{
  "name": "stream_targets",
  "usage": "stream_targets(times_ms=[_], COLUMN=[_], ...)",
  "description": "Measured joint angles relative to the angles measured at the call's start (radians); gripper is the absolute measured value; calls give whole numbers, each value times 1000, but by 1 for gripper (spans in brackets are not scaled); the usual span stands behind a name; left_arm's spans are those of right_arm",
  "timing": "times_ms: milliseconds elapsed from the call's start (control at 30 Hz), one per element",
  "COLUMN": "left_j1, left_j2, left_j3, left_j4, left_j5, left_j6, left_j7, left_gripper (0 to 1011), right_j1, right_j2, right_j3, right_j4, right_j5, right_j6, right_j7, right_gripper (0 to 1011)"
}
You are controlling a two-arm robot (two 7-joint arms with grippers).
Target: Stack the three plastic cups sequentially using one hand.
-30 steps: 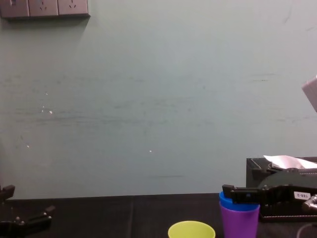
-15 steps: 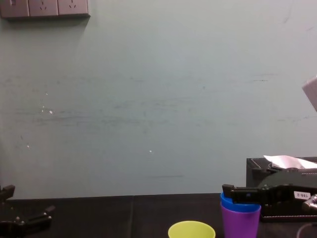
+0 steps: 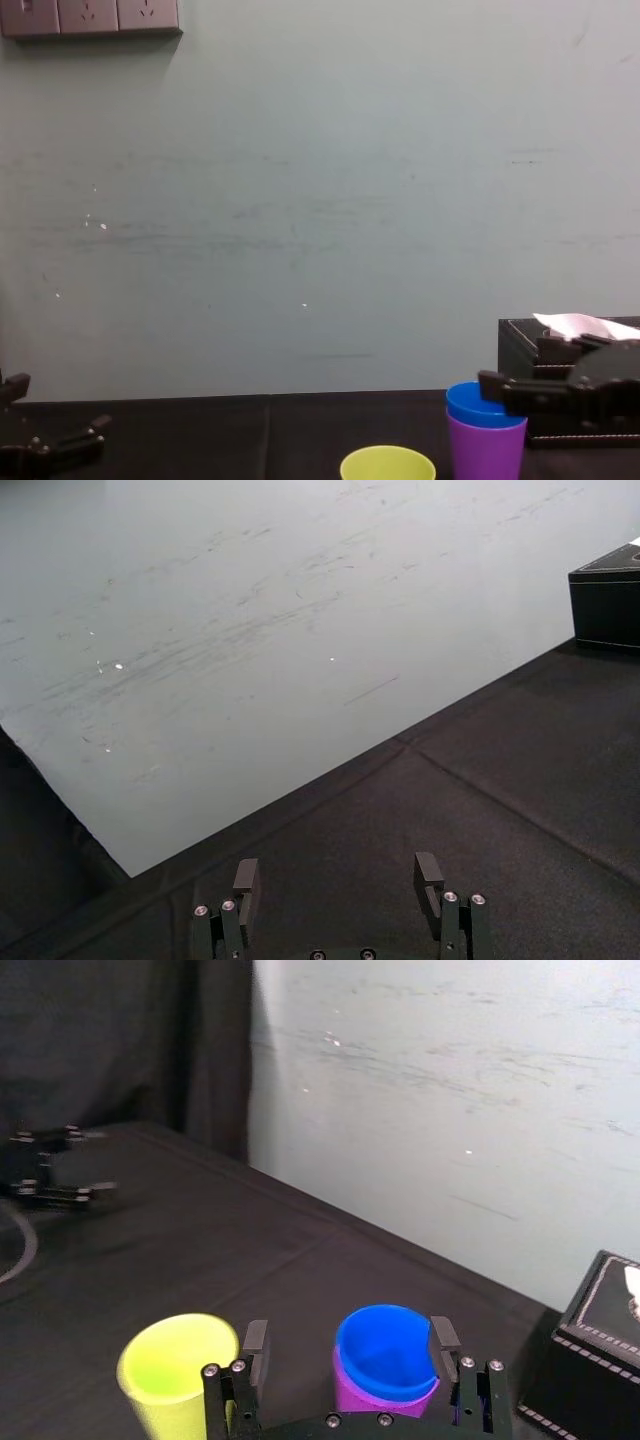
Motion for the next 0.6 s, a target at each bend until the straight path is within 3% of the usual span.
stream_targets(times_ms=[133,333,600], left_j1=[0,0,0], left_j2=[0,0,0], left_j3=[0,0,0], left_j4=[0,0,0], left_j5=[0,0,0], left_j6=[0,0,0], left_j7=[0,0,0], left_gripper=[1010,1010,1010], right_j1=[-68,-125,-170], right_j2=[38,71,93], right_j3=[20,26,-9], right_j4=[-62,-108,-119], right_j5=[47,83,86], right_j6=[-16,-34,-61], right_j7=[28,52,67], right_gripper=[1004,1004,1004])
